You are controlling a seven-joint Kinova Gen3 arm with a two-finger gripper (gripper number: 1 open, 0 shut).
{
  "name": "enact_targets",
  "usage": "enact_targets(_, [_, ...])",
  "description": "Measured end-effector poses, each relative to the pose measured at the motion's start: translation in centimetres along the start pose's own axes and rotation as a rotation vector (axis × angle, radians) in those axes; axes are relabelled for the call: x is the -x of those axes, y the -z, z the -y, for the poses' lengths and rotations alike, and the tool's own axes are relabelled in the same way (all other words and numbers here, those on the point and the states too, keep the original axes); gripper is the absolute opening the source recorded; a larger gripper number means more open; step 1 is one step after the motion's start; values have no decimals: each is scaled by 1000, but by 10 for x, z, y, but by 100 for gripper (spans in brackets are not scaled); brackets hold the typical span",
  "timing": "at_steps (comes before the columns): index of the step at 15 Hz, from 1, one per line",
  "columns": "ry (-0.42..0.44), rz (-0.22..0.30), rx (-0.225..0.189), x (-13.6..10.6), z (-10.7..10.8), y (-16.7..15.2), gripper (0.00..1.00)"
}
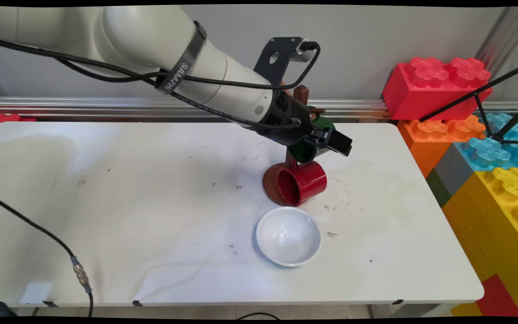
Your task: Pick up the green mug from the rack
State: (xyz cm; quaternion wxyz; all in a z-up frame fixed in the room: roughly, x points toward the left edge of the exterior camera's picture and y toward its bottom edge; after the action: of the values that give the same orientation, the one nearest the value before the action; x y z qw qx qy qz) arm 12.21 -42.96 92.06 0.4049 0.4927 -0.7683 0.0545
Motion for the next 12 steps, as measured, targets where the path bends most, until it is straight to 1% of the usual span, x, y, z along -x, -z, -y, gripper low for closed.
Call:
enact_targets(5, [38, -10, 0, 3, 4, -6, 100])
enact_targets(12, [101, -31, 15, 8, 5, -13, 100])
